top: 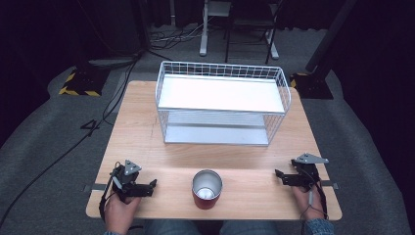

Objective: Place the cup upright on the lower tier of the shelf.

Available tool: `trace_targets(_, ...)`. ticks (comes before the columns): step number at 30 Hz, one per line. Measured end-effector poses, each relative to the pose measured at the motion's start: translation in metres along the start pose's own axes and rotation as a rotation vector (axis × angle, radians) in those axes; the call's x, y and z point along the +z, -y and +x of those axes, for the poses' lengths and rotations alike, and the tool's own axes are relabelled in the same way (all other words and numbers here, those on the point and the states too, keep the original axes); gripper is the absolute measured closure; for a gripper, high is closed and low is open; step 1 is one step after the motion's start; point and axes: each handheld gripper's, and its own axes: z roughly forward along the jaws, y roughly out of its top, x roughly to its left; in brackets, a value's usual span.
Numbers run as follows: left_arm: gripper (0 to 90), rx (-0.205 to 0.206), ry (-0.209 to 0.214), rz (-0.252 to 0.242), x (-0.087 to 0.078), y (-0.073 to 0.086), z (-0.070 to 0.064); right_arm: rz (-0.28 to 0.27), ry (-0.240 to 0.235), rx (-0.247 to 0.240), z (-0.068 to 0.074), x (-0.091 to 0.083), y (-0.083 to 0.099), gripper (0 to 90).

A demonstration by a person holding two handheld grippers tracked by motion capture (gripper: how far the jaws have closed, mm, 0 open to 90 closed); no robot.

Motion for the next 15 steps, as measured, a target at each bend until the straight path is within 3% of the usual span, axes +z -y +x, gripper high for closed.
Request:
trace_targets(10,0.0,0.01,0.063,-0.17,-0.021,0.003,-0.022,0.0,0.001,-0.001,0.0,0.0,0.0,15.4)
trace_targets(15,0.0,0.01,0.072,-0.227,-0.035,0.004,-0.031,0.0,0.001,-0.002,0.0,0.0,0.0,15.5)
